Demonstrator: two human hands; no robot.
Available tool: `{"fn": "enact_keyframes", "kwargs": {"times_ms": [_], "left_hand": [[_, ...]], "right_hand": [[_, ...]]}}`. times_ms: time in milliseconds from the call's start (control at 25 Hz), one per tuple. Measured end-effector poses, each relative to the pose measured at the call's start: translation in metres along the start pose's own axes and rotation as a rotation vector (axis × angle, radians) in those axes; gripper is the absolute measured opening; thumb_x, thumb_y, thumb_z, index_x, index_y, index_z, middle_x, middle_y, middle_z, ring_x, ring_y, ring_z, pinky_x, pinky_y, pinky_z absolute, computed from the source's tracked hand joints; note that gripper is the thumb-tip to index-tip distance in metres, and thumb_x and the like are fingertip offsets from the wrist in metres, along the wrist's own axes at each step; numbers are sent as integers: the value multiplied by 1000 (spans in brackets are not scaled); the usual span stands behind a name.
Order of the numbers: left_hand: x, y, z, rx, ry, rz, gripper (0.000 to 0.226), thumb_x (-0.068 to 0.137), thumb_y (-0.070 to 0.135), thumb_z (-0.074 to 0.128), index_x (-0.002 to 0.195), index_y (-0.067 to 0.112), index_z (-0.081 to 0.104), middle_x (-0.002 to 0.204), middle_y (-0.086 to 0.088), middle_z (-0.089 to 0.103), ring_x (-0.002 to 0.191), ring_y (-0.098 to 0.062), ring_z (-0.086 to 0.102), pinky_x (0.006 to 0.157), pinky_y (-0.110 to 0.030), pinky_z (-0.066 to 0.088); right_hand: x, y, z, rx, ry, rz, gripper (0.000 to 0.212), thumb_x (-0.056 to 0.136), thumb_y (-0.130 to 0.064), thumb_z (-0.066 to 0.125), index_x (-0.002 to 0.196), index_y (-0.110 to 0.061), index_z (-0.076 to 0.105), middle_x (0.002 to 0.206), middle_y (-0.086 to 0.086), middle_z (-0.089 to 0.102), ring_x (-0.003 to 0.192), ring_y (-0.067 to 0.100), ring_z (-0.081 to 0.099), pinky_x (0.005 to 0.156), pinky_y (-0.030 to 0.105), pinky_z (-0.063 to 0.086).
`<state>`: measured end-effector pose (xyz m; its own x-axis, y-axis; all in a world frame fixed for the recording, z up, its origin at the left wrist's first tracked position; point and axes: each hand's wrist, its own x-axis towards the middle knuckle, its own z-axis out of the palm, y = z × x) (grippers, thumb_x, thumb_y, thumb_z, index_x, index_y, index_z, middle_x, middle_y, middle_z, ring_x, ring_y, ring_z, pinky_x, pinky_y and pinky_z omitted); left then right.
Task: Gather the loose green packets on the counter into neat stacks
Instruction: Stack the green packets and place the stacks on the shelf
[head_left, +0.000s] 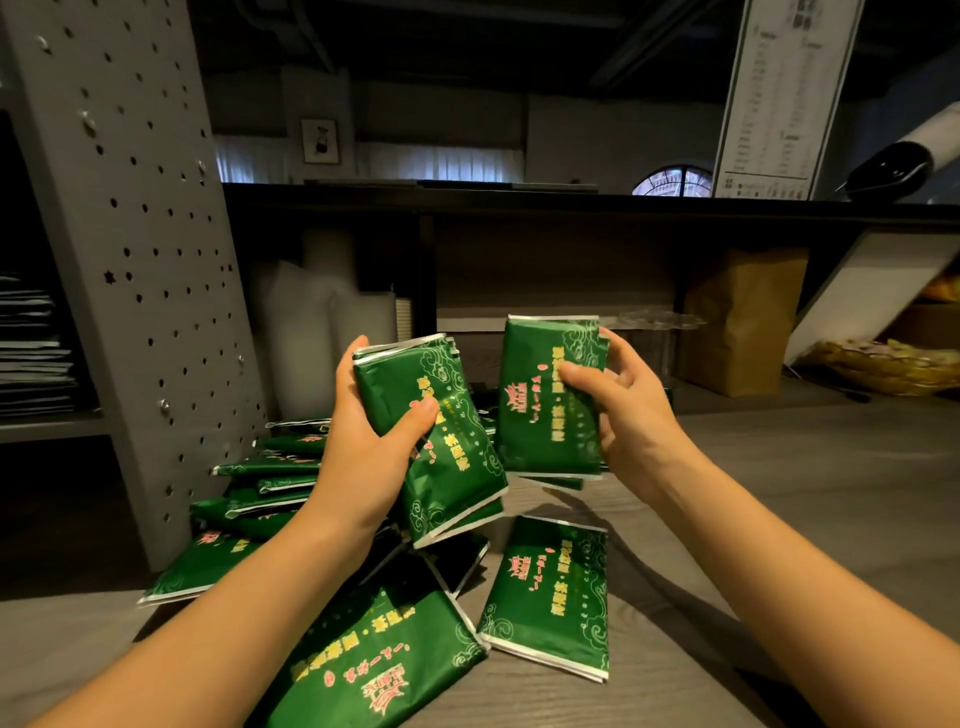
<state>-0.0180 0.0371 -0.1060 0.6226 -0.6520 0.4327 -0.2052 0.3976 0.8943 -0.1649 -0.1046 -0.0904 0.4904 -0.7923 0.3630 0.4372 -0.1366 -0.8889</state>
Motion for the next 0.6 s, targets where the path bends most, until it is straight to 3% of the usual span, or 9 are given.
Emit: {"fn": "enact_keyframes", "kwargs": {"times_ms": [200, 320, 440, 600], "left_hand": [[-4, 1, 4, 4, -24, -45, 74, 90, 7, 58, 146, 39, 22, 113, 6, 62, 100, -14, 64, 82, -33, 55], [-2, 0, 3, -6, -15, -88, 68, 90, 9, 58, 146, 33, 27, 118, -2, 63, 103, -20, 64, 90, -44, 52], [-2, 0, 2, -3, -5, -100, 67, 90, 10, 58, 145, 33, 28, 117, -1, 62, 103, -20, 63, 84, -39, 54], [-3, -1, 3, 2, 24, -101, 60, 89, 14, 60, 140, 33, 33, 110, 0, 65, 96, -18, 66, 80, -37, 55]], "right_hand": [[-13, -2, 14, -59, -139, 45, 13, 93, -12, 53, 102, -14, 62, 82, 4, 70, 70, 16, 67, 61, 31, 59], [-14, -9, 14, -102, -137, 38, 13, 95, -13, 50, 99, -14, 62, 81, 4, 70, 69, 16, 68, 62, 32, 58], [-12, -21, 7, -81, -123, 22, 17, 98, -15, 44, 101, -17, 61, 78, 0, 71, 67, 12, 69, 59, 28, 58], [-18, -5, 18, -143, -204, 63, 28, 98, -11, 43, 123, -21, 51, 94, 2, 71, 76, 14, 70, 62, 30, 58]]}}
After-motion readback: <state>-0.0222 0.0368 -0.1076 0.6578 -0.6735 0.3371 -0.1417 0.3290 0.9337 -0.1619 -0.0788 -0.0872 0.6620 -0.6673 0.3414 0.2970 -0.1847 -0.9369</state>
